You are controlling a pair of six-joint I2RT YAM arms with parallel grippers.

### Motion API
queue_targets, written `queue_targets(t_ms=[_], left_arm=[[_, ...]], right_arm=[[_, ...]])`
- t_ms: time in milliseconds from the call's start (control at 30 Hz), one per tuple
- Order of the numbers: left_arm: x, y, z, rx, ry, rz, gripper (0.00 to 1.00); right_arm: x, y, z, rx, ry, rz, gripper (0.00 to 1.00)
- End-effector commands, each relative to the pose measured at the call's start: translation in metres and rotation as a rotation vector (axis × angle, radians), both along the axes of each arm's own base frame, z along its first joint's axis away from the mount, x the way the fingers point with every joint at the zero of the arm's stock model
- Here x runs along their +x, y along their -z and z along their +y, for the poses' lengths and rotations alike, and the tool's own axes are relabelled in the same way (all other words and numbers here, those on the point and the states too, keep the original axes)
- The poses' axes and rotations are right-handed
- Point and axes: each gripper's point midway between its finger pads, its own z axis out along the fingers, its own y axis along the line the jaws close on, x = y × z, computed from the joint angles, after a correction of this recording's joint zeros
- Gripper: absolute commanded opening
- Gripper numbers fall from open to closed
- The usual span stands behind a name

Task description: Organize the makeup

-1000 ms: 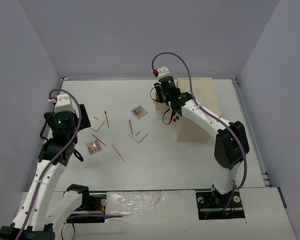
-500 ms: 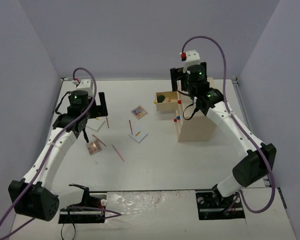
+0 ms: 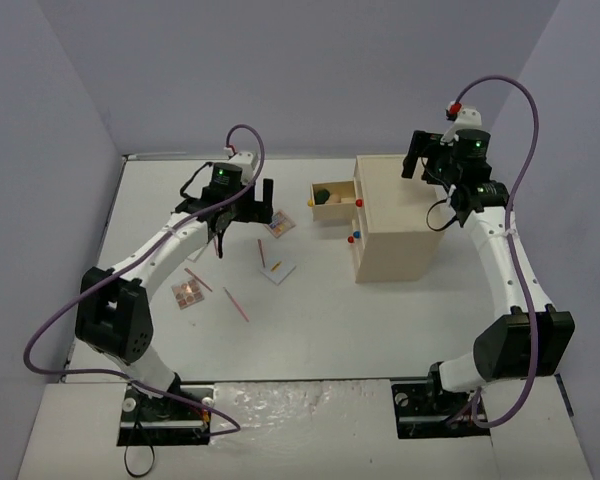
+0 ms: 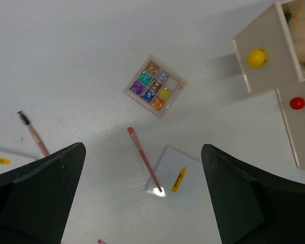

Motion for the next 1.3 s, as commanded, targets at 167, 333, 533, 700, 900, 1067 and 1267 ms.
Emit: queue_targets(t_ms=[167,333,533,700,900,1067,1267], left_arm=[[0.062,-0.05,-0.069,-0.151,0.245,-0.252,0.97],[0.081,-0.033,-0.09,-0.157,0.261,-0.222,0.92],[0.082,-0.019,-0.123,-0.177,0.289,-0.208,0.9],[0.082,-0.016,-0.146,-0.2,0.306,-0.205,0.9],[0.086,-0.034,-0.171,-0.231,0.337,-0.255,0.9],[0.082,-0.032,-0.196,-0.25,0.376,-0.252,0.9],[0.077,-0.029,-0.22,-0.271,0.396,-0.254,0.9]], right_arm=[[0.006,0.013,0.038,0.173,-0.223,0.032,1.0],[0.007,0.032,0.049,0.209,-0.277,0.082,0.98],[0.006,0.046,0.051,0.215,-0.287,0.114,0.98],[0.004,0.056,0.056,0.24,-0.307,0.142,0.97],[0.001,0.071,0.065,0.269,-0.338,0.179,0.96],[-0.001,0.08,0.065,0.268,-0.329,0.195,0.95],[0.0,0.082,0.064,0.271,-0.317,0.195,0.95]])
